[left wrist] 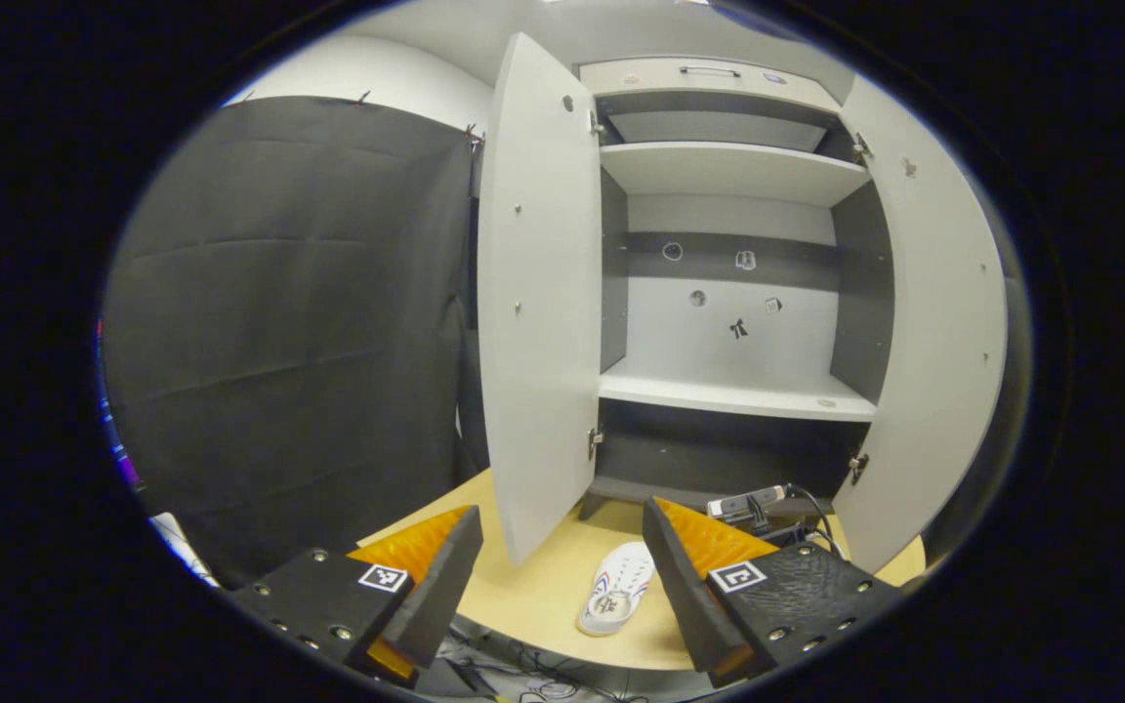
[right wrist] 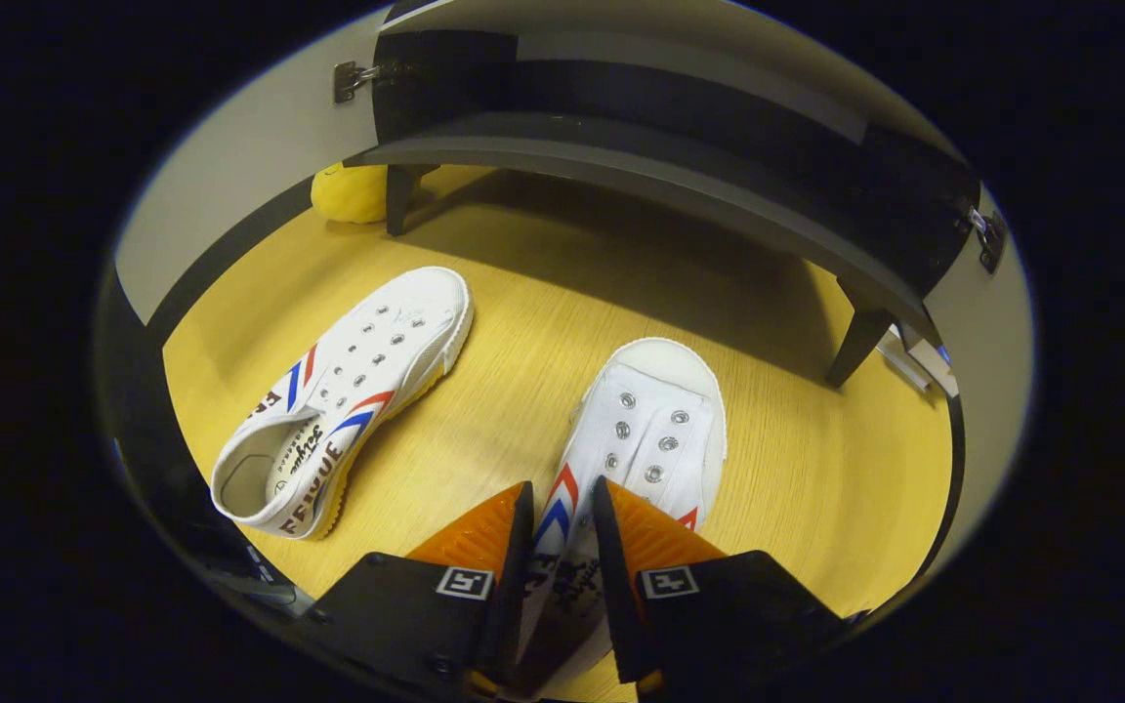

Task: Grab one shoe with the right hand and put it into the shoe cabinet, grab the other shoe with the left hand and put it into the shoe cabinet; then close the right door with the right hand and the left door with the left hand.

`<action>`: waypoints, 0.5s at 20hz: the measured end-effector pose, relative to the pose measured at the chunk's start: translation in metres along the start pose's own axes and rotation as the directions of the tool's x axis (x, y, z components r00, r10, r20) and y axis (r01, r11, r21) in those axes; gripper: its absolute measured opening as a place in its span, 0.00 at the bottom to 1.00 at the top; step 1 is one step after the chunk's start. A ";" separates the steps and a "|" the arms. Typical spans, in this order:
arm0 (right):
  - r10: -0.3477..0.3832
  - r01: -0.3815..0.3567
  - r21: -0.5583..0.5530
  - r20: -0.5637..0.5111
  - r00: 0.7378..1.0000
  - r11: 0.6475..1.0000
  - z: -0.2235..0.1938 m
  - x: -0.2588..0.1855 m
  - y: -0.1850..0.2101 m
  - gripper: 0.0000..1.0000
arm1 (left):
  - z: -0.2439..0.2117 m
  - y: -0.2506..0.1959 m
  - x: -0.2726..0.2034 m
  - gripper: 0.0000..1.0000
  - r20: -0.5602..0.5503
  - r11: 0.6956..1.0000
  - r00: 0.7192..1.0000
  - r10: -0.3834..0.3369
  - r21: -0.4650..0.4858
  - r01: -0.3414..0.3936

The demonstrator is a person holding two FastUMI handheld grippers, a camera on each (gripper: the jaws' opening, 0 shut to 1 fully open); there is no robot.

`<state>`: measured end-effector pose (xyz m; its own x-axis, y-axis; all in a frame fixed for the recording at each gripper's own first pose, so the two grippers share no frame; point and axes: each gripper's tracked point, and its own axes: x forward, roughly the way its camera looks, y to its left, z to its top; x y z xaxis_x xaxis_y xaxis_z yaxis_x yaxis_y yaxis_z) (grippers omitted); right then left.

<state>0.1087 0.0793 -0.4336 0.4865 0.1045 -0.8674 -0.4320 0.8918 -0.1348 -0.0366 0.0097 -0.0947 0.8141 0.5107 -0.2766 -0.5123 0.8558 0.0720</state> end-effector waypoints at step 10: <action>0.057 -0.039 0.202 -0.086 0.995 0.979 0.003 -0.009 -0.009 0.04 | 0.008 0.007 0.039 0.94 0.033 0.955 0.955 -0.296 0.021 0.296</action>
<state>0.1099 0.0718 -0.4234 0.3940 0.1173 -0.9116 -0.2880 0.9576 -0.0012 -0.0058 0.0362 -0.0970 0.9380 0.2367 -0.2534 -0.2430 0.9700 0.0067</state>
